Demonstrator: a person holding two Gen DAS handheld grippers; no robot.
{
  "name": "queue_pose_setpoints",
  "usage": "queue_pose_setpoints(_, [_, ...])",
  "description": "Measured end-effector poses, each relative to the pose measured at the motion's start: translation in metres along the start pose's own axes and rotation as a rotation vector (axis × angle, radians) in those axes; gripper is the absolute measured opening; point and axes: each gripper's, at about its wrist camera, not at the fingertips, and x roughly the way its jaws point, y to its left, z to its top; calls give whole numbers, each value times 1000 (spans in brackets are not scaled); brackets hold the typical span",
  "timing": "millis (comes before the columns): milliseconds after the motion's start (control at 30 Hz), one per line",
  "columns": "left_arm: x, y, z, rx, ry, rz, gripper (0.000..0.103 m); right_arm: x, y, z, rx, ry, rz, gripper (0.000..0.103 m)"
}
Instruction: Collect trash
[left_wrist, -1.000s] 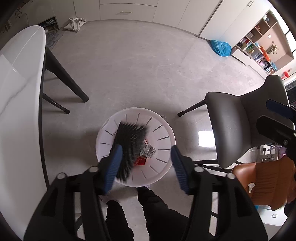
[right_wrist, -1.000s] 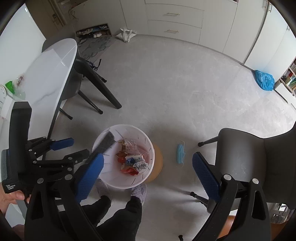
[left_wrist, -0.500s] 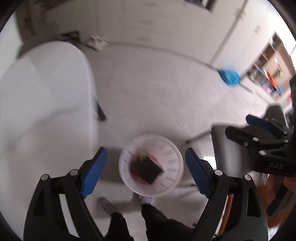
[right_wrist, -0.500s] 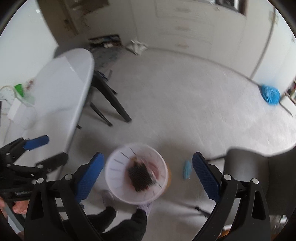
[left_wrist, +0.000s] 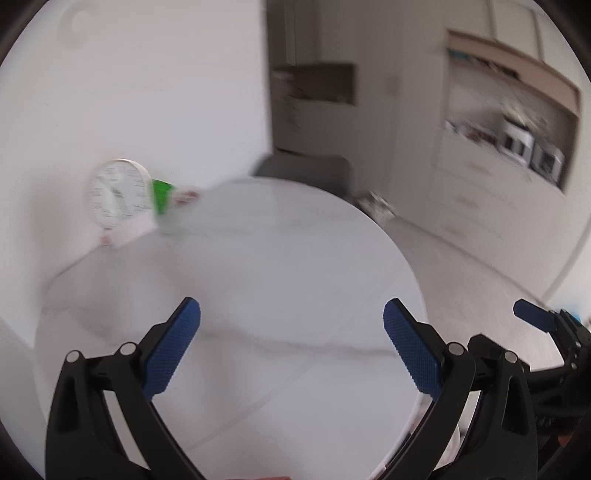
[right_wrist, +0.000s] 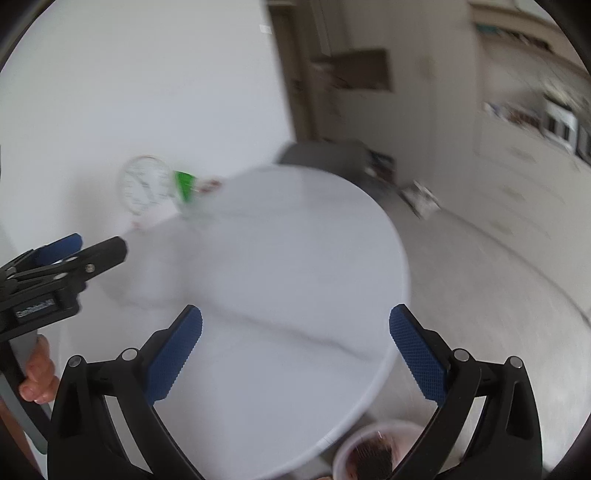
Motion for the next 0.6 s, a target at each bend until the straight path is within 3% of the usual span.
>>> queue_pose_setpoints(200, [-8, 46, 19, -101, -43, 83, 95, -4, 55, 43, -114, -79, 60, 101])
queue_pose_setpoints(600, [-6, 60, 18, -140, -18, 81, 95, 3, 61, 48, -104, -38, 50, 101])
